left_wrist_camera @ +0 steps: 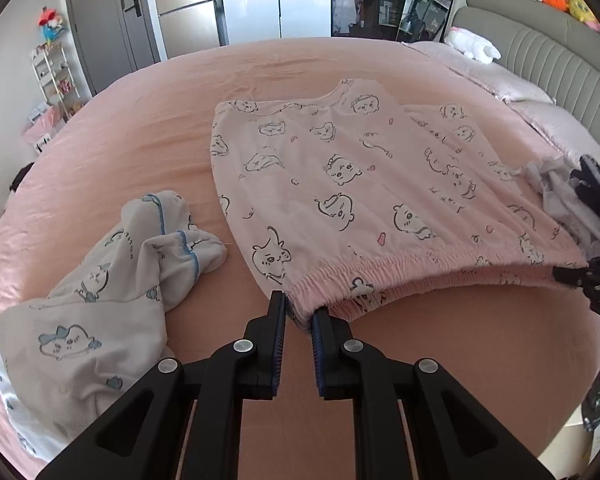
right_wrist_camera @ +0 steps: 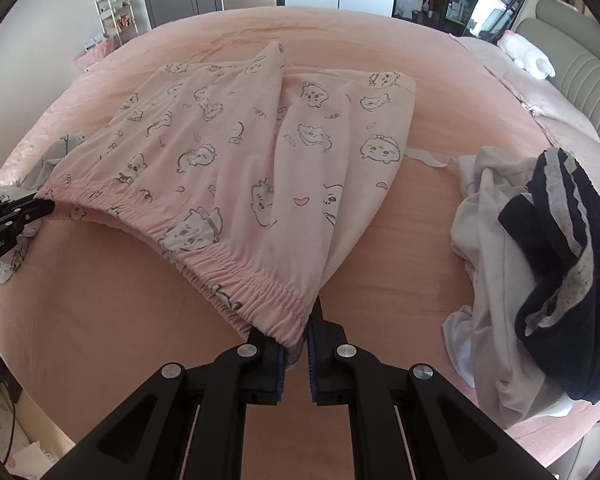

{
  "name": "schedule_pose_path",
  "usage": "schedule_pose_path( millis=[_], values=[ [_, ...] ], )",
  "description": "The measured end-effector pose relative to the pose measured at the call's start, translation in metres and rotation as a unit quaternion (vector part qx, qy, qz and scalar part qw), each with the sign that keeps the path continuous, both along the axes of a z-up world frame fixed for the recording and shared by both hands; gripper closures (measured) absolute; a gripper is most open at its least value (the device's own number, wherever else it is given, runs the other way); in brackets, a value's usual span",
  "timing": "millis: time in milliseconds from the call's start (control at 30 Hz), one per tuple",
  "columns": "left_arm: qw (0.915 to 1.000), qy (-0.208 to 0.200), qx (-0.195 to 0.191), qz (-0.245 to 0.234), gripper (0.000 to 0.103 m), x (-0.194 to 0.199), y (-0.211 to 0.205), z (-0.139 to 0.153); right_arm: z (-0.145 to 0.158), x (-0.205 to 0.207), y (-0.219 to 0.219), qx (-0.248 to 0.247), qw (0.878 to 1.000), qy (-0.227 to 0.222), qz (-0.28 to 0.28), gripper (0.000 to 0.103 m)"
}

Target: Fold clothes

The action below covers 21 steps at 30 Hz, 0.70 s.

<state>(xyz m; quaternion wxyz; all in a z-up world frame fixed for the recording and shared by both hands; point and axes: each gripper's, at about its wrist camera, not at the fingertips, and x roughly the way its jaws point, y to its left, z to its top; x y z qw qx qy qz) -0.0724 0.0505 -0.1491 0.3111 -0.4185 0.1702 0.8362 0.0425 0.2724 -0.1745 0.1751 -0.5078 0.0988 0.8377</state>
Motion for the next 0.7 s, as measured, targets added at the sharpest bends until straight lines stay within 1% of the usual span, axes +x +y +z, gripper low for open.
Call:
schedule_pose_path(
  millis=[167,300,467,533,700],
  values=[
    [1.0,0.002,0.003,-0.001,0.092,0.006,-0.006,0.009,0.0,-0.002,0.006,-0.014,1.0,0.003,0.001,0.097],
    [1.0,0.006,0.004,-0.003,0.092,0.011,-0.01,0.016,0.005,0.0,0.0,-0.005,1.0,0.005,0.012,0.097],
    [0.9996,-0.019,0.021,-0.006,0.092,0.011,-0.013,0.023,-0.004,-0.006,0.002,-0.009,0.999,-0.014,0.034,0.097],
    [0.9996,-0.018,0.018,-0.011,0.092,0.013,-0.011,0.025,-0.009,-0.009,0.005,-0.011,0.999,-0.025,0.042,0.097],
    [0.9996,-0.024,0.009,-0.013,0.092,0.009,-0.006,0.02,-0.01,-0.009,0.012,-0.014,0.999,-0.027,0.045,0.097]
  ],
)
